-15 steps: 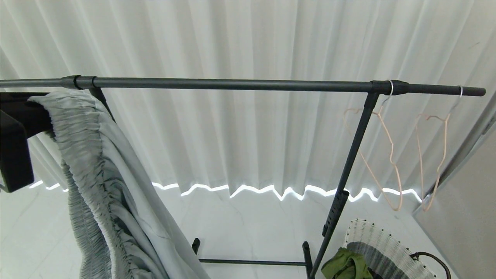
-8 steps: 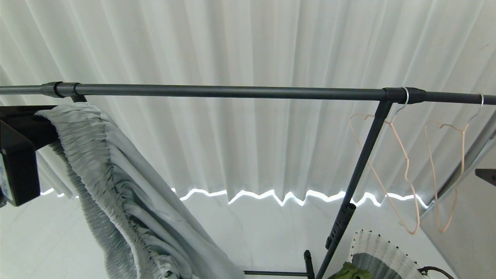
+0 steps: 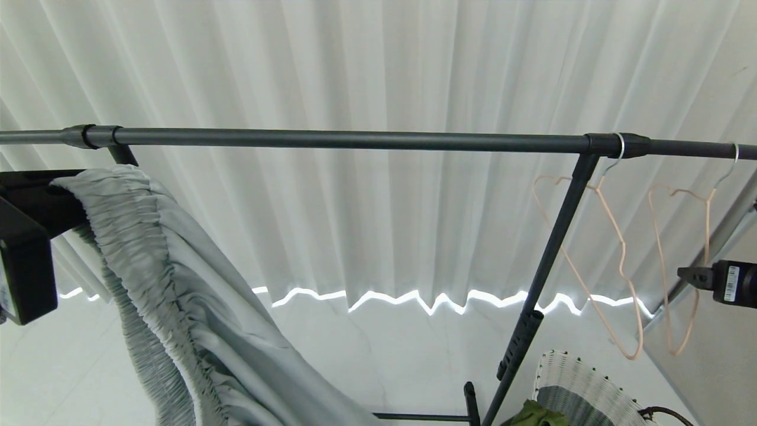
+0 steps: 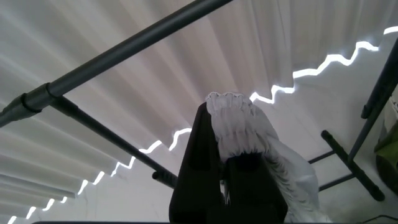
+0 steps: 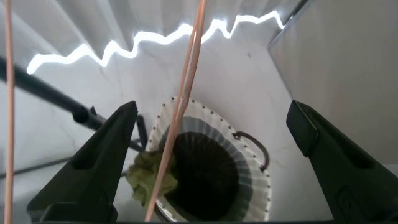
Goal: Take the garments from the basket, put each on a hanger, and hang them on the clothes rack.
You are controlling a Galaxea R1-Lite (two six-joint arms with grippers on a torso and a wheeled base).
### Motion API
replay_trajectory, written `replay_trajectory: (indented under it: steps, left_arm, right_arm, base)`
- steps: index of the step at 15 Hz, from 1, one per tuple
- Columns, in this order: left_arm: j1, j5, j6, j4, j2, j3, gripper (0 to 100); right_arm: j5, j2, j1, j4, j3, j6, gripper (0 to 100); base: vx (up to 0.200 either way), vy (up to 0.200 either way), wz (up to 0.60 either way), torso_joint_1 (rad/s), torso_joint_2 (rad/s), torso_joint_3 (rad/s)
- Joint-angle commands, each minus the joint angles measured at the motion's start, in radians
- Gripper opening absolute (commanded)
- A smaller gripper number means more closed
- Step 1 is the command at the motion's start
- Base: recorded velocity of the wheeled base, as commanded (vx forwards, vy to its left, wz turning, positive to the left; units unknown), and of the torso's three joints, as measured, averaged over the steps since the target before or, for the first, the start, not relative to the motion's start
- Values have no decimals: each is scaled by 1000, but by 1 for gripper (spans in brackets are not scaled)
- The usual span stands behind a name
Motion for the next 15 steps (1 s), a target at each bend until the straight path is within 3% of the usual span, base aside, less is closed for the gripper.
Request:
replay_trajectory:
  steps: [1,5,12,13,15]
  left_arm:
    - [0,1,0,0,2,1,0]
    - [0,1,0,0,7,1,0]
    - [0,1,0,0,12,3,0]
    - [0,-1,-2,0,12,3,0]
    - [0,1,0,0,10,3,0]
  right_arm:
    - [1,99,-4,-72,19,22,100]
    - [6,186,-4,-224,16,52,100]
    - [1,186,-3,-224,22,111,100]
    - [1,185,-1,-224,24,111,0]
    - [0,183,-3,-224,33,111,0]
  base:
    - [0,0,0,0,0,0]
    - [0,0,0,0,0,0]
    - [0,0,0,0,0,0]
    - [0,0,0,0,0,0]
    - [0,0,0,0,0,0]
